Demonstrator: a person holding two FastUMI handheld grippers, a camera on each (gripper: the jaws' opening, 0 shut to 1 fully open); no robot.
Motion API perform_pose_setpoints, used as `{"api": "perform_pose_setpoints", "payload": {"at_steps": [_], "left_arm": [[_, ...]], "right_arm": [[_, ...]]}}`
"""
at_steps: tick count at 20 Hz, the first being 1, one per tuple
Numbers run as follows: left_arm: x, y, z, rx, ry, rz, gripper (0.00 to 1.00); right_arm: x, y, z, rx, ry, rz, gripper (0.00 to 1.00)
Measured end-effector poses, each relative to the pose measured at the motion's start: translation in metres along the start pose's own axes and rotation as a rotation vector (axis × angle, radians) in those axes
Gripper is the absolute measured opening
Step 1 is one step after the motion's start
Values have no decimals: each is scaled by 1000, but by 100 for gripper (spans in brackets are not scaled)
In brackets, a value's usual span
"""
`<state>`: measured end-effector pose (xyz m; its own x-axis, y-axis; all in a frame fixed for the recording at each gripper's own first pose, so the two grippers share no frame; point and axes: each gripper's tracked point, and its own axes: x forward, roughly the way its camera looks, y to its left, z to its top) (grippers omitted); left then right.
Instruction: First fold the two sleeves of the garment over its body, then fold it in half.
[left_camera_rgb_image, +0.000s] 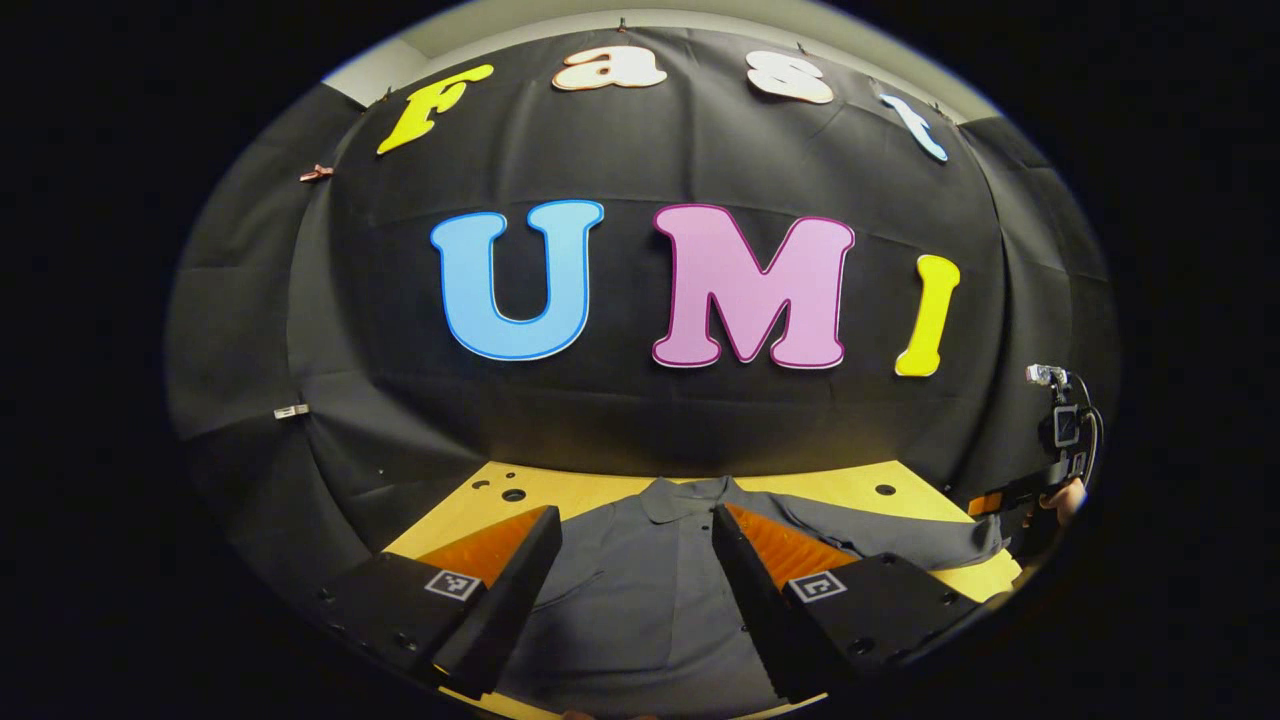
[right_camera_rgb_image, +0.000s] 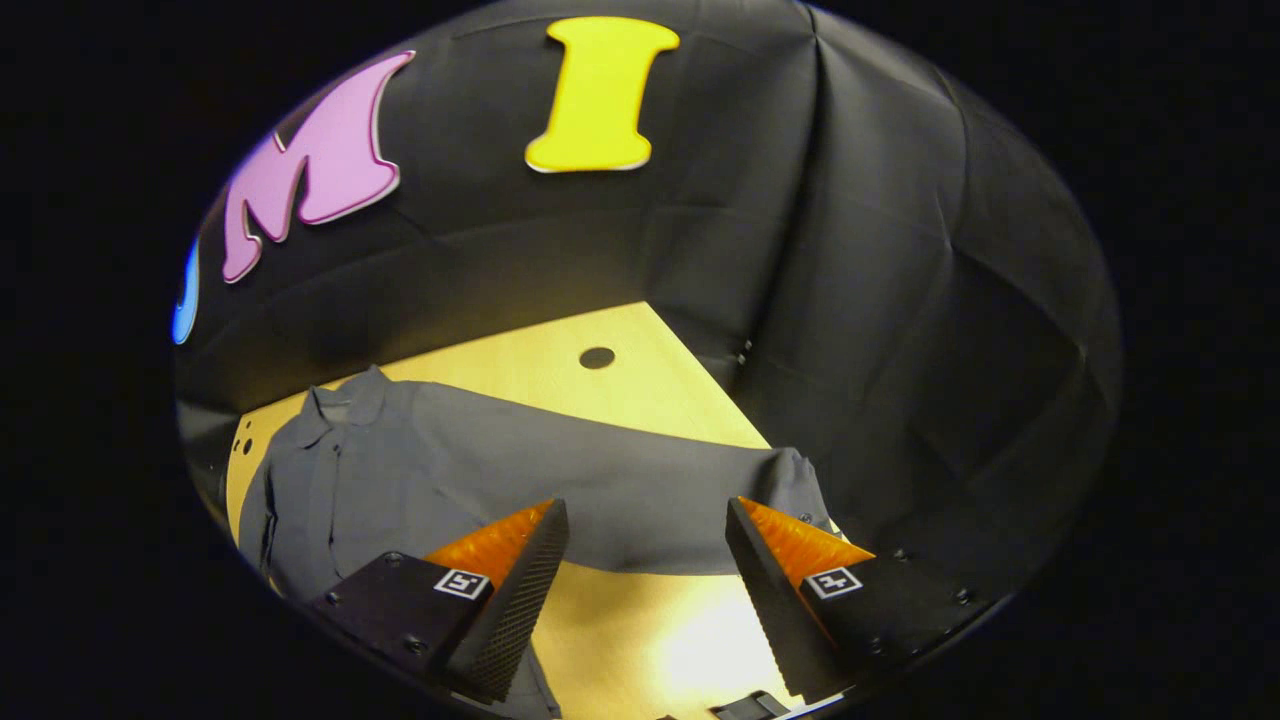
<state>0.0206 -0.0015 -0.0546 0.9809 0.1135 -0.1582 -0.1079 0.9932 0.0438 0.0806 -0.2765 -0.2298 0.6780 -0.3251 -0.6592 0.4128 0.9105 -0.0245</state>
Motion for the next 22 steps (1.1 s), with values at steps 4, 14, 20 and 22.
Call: {"api": "perform_pose_setpoints", "payload": {"at_steps": [4, 14, 20, 22], "left_arm": [[5, -10, -7, 13, 32, 15, 96], [14, -41, -22, 41, 92, -11, 95], [21, -49, -27, 48, 113, -1, 95], [23, -54, -27, 50, 114, -3, 95]], "right_arm": [[36, -31, -17, -10, 78, -52, 98], [98, -98, -46, 149, 219, -183, 98], [124, -114, -72, 150, 293, -227, 98], [125, -110, -77, 131, 308, -224, 99]]}}
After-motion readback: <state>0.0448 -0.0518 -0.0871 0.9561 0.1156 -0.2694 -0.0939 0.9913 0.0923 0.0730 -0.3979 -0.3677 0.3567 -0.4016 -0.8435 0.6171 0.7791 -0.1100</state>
